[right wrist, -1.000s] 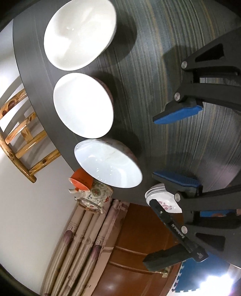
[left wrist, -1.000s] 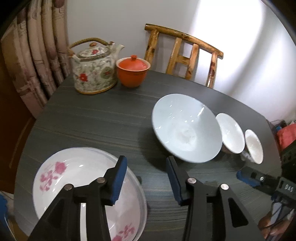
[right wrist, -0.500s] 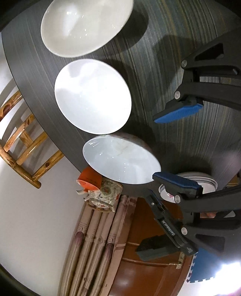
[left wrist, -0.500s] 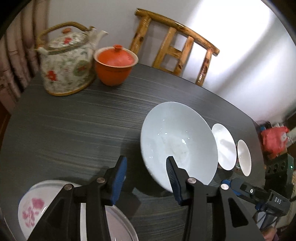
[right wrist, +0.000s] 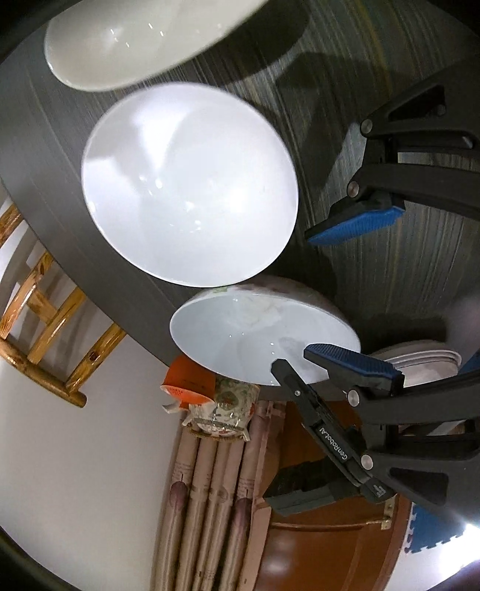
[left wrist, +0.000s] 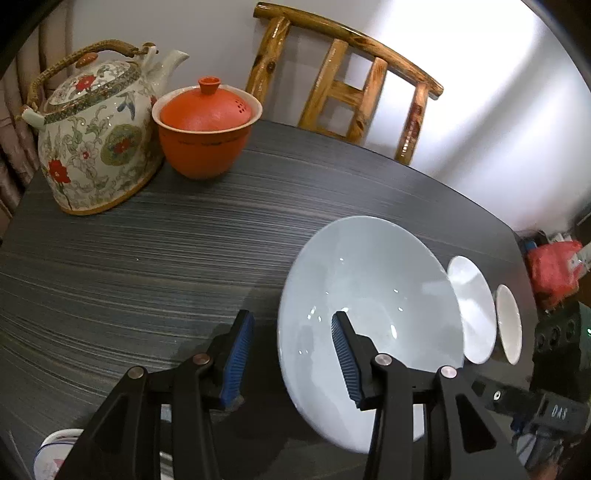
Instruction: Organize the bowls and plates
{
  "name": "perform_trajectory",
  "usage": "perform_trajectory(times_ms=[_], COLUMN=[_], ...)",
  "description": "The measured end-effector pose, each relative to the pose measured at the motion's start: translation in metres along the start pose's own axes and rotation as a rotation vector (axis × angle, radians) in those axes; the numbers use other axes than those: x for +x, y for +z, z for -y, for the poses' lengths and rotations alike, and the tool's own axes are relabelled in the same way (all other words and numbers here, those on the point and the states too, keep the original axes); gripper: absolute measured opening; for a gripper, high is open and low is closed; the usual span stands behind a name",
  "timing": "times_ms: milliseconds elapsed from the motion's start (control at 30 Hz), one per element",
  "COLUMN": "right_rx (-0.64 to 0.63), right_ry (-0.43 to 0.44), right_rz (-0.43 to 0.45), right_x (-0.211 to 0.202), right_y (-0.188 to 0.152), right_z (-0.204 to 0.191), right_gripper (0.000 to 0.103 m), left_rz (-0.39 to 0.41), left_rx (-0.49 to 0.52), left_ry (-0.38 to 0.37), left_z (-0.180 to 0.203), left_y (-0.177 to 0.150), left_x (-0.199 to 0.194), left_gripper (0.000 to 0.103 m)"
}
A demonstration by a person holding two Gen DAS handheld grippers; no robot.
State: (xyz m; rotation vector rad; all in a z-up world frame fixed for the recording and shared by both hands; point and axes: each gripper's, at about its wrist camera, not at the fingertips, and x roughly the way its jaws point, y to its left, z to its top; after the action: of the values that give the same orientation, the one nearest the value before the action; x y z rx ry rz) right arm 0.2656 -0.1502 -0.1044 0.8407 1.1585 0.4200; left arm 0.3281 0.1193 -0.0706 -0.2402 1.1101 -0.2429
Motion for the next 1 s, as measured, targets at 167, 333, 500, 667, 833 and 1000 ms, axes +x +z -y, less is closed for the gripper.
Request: perform_trajectory(times_ms=[167, 333, 500, 667, 833, 1000], right_rx=[-0.035, -0.161, -0.181, -0.219, -0.24, -0.267], right_ry=[-0.054, -0.1, -0.083, -0.081, -0.075, -0.082], right_rz=[0.003, -0.01, -0.008, -0.029, -0.046, -0.047], right_x=[0.014, 0.021, 0.007, -0.014, -0.039, -0.07], right_y=[0.0, -0.005, -0.008, -0.03, -0.06, -0.091], right_z=[-0.005, -0.021, -0.01, -0.004, 0.004, 0.014], right_gripper=[0.045, 0.024, 0.023, 0.023, 0.023, 0.023], left_rz=[-0.054, -0.039, -0.025, 0.002, 0.018, 0.017], left_rx=[0.021, -0.026, -0.012, -0.036, -0.039, -0.048], left_ry=[0.054, 0.053, 0.071, 0.061, 0.054, 0.035], left_z=[0.009, 0.01, 0.026, 0.041, 0.06, 0.076], left_y=[-0.007, -0.023, -0.059, -0.101, -0.144, -0.181], left_x=[0.014, 0.004, -0.017, -0.04, -0.06, -0.068], left_gripper=[0.018, 0.013, 0.013, 0.013, 0.013, 0.014])
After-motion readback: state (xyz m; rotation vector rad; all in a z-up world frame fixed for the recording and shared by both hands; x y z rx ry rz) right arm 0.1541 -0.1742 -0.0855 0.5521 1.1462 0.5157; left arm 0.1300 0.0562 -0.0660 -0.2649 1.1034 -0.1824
